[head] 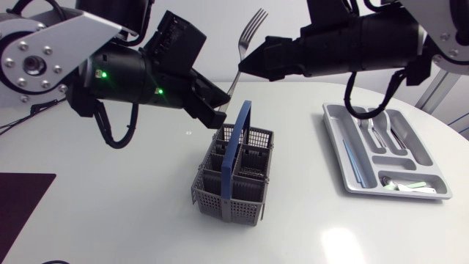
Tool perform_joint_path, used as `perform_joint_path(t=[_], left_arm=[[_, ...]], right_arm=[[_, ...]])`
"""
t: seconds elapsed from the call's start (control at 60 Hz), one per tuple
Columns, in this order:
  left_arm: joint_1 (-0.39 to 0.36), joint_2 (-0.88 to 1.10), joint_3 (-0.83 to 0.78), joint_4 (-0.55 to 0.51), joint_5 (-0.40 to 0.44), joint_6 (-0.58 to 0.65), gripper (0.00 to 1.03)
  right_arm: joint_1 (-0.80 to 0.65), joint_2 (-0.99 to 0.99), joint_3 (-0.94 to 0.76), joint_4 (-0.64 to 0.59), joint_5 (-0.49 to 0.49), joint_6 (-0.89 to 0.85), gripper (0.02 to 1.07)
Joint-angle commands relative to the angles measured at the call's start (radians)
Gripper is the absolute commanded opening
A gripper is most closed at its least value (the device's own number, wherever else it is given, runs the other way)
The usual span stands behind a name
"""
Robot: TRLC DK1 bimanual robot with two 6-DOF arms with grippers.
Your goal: Sort the cutlery from the basket into the organizer compartments.
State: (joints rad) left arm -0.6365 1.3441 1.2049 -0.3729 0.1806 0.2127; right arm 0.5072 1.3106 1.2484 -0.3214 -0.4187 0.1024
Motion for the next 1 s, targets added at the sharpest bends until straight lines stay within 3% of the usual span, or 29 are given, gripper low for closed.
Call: perform_joint_path(t=[0.0, 0.183, 0.783, 0.983], left_arm=[[-0.009, 0.024, -0.005, 0.023, -0.004, -0.022, 0.03], [-0.005, 0.023, -0.011, 0.04, -0.004, -0.029, 0.03], [0.02, 0.009, -0.03, 0.054, -0.004, -0.045, 0.03], [0.02, 0.007, -0.028, 0.055, -0.004, -0.047, 0.03]], right_arm=[[-0.006, 0.045, 0.045, 0.013, -0.011, 0.039, 0.64], [0.004, 0.104, 0.092, 0.013, -0.012, 0.053, 0.64], [0.03, 0.096, 0.079, 0.022, -0.02, 0.056, 0.13], [0.039, 0.099, 0.085, 0.016, -0.028, 0.053, 0.08]])
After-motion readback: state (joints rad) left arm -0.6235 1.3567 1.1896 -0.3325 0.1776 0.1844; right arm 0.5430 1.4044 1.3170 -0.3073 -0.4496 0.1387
